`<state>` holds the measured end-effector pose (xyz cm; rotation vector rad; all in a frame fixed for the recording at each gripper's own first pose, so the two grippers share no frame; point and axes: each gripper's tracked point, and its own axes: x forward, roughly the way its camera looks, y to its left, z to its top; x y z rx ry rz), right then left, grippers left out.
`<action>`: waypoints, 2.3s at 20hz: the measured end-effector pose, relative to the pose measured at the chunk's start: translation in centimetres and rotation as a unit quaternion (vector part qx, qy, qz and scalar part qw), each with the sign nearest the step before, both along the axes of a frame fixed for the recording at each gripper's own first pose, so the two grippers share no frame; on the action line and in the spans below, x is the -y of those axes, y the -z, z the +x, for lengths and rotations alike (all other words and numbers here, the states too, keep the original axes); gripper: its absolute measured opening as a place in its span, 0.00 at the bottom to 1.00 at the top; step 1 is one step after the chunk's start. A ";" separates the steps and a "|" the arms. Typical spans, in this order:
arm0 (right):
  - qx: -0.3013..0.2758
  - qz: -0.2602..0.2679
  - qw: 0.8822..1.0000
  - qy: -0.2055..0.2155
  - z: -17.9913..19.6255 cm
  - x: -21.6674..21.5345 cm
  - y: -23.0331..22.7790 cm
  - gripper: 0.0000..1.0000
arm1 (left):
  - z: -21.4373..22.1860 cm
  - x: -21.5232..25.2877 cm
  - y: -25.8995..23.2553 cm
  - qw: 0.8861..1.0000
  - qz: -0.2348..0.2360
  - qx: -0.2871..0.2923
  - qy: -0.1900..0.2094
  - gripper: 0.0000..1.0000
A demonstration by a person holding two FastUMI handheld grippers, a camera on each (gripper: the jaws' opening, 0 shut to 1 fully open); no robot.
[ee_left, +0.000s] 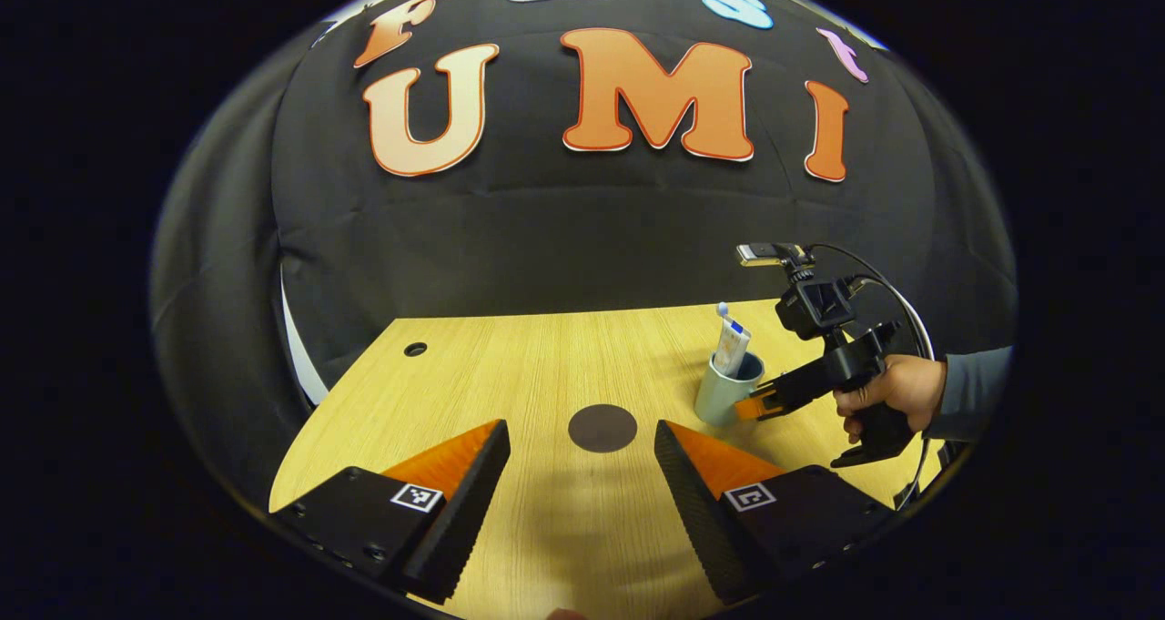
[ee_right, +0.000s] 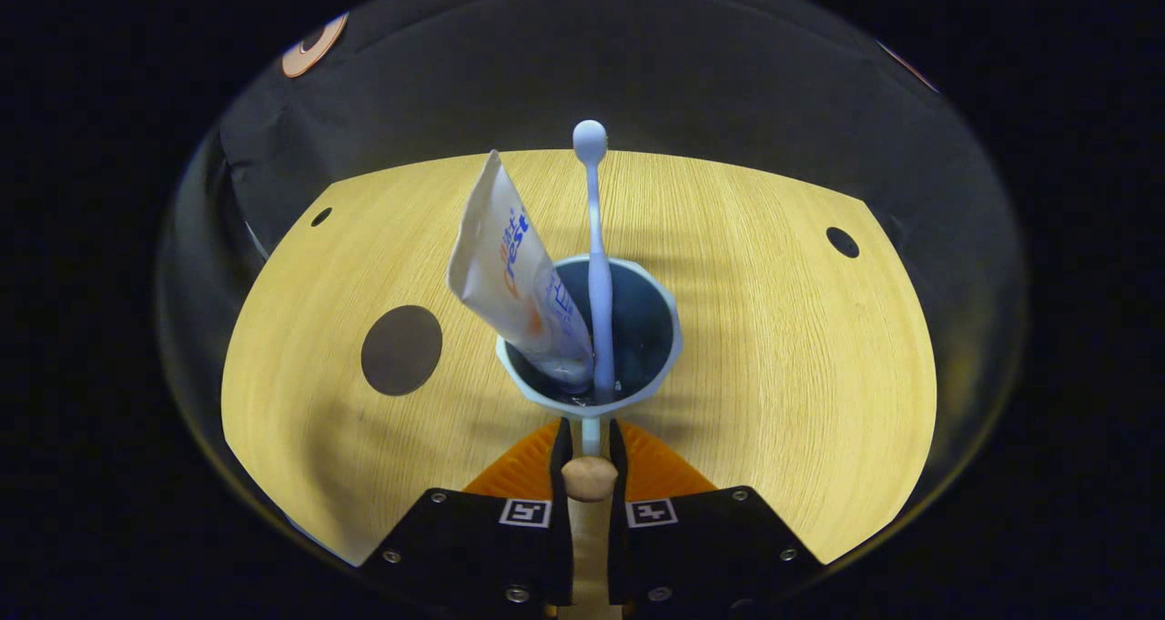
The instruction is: Put the toothbrush and toothpaste on the desktop into the cup, then pick up the cup and place it on the coaster on the desktop.
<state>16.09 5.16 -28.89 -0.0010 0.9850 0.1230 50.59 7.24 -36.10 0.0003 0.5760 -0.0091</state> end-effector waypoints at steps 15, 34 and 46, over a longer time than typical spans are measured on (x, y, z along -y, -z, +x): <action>0.045 0.002 0.995 -0.084 1.1 -0.4 -1.0 0.15 | -1.8 -4.4 -0.2 0.999 0.009 -0.007 -0.035 0.96; 0.001 -0.025 0.991 -0.128 1.4 0.0 -1.5 0.15 | -4.7 -11.8 1.5 0.996 0.015 -0.038 -0.083 0.96; 0.078 0.017 0.993 -0.090 -1.0 1.2 -7.0 0.87 | -2.9 -12.1 0.5 0.999 0.001 -0.019 -0.037 0.96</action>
